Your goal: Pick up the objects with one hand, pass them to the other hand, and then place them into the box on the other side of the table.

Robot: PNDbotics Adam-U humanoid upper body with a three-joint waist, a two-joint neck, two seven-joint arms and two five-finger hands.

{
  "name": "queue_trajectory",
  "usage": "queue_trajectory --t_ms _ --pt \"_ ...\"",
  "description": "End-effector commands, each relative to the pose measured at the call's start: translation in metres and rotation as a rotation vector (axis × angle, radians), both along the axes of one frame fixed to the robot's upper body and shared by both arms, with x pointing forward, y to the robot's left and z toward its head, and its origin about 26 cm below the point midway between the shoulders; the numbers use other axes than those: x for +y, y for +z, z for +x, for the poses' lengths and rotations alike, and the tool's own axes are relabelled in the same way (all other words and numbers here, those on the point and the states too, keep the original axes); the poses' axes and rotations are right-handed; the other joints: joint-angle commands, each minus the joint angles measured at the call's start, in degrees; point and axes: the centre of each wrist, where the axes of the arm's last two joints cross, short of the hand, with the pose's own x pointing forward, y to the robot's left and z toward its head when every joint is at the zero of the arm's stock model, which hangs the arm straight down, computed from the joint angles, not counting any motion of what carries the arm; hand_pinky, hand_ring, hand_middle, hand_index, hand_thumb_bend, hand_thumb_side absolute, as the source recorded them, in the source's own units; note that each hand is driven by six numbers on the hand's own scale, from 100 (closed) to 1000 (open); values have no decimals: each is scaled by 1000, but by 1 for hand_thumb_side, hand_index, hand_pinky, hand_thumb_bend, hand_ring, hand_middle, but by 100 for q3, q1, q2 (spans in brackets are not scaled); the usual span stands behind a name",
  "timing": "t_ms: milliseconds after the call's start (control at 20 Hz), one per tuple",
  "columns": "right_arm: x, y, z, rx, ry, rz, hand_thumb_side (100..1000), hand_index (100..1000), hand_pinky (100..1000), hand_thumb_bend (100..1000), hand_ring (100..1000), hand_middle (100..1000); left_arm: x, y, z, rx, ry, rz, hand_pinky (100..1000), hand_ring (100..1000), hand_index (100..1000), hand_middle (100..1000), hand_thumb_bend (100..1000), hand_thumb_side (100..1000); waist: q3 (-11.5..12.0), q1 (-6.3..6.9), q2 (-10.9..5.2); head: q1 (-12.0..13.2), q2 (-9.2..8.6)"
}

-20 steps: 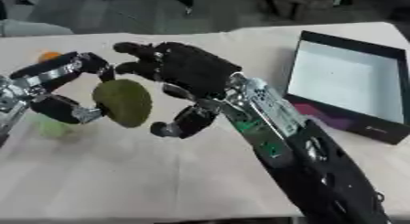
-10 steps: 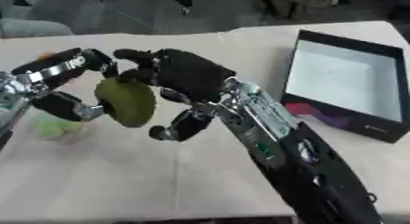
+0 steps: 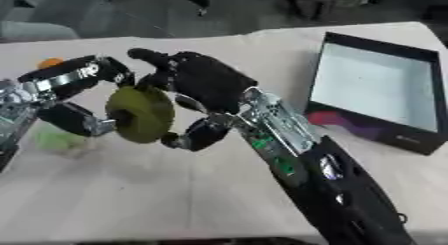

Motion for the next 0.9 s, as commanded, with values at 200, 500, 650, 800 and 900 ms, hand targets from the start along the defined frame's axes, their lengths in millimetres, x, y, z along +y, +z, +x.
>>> queue_trajectory --t_ms 200,500,650,800,900 --pt "5 -1 1 -61 -31 91 220 705 775 476 727 1000 -6 15 -1 -28 -38 -7 626 503 528 456 118 150 1 11 -105 -34 -14" --pt "6 -7 3 -58 -38 185 105 477 750 296 665 1000 -7 15 -1 -20 -43 -9 626 506 532 459 123 151 11 7 -99 -45 -14" --pt "6 -12 5 -29 -37 248 100 352 748 170 648 1000 -7 15 -1 -21 -38 -9 626 506 532 459 125 151 13 0 -96 -39 -14" --pt "6 -16 7 -6 -31 269 100 276 751 165 652 1000 -5 15 0 -22 -29 -9 629 511 538 463 136 159 10 -6 -95 -34 -14" --pt "5 -18 8 9 -23 270 100 218 756 181 662 1000 -3 15 1 -23 -23 0 632 519 547 470 134 156 6 -8 -93 -30 -14"
